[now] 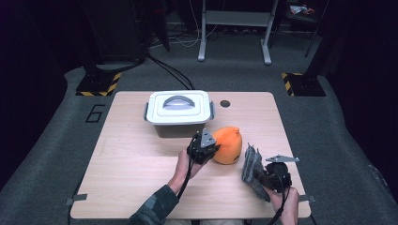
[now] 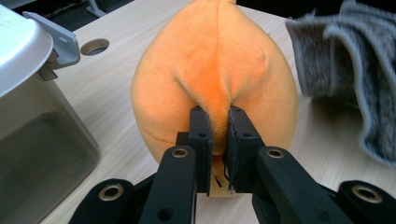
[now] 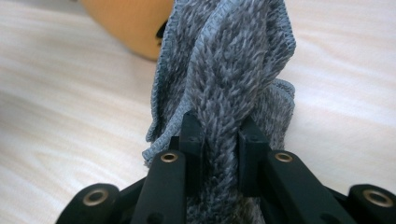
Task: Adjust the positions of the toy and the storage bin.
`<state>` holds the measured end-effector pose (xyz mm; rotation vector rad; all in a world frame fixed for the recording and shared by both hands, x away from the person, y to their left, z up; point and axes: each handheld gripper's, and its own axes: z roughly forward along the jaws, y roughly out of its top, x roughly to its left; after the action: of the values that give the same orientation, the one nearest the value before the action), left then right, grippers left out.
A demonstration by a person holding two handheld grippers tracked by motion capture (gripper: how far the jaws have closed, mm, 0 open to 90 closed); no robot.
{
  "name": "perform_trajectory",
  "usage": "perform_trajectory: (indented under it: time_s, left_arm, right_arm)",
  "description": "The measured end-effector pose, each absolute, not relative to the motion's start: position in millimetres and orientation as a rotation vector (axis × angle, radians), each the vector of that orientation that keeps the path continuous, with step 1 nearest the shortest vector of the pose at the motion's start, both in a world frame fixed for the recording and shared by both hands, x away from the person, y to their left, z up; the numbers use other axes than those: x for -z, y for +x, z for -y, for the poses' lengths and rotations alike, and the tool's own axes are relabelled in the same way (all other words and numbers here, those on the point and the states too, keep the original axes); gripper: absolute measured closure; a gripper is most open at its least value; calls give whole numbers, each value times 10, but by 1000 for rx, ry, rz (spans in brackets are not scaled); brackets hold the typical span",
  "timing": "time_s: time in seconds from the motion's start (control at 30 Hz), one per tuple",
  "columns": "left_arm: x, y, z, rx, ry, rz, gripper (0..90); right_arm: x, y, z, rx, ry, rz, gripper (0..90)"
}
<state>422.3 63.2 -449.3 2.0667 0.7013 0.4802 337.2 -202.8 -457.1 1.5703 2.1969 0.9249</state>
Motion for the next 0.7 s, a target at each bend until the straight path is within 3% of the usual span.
perform_trajectory:
  time_s: [0.7]
  left_arm:
    - [4472, 4306, -667, -517, 2038, -748, 820]
  right_arm:
    - [4904, 3183, 1670, -869, 1551, -2397, 734]
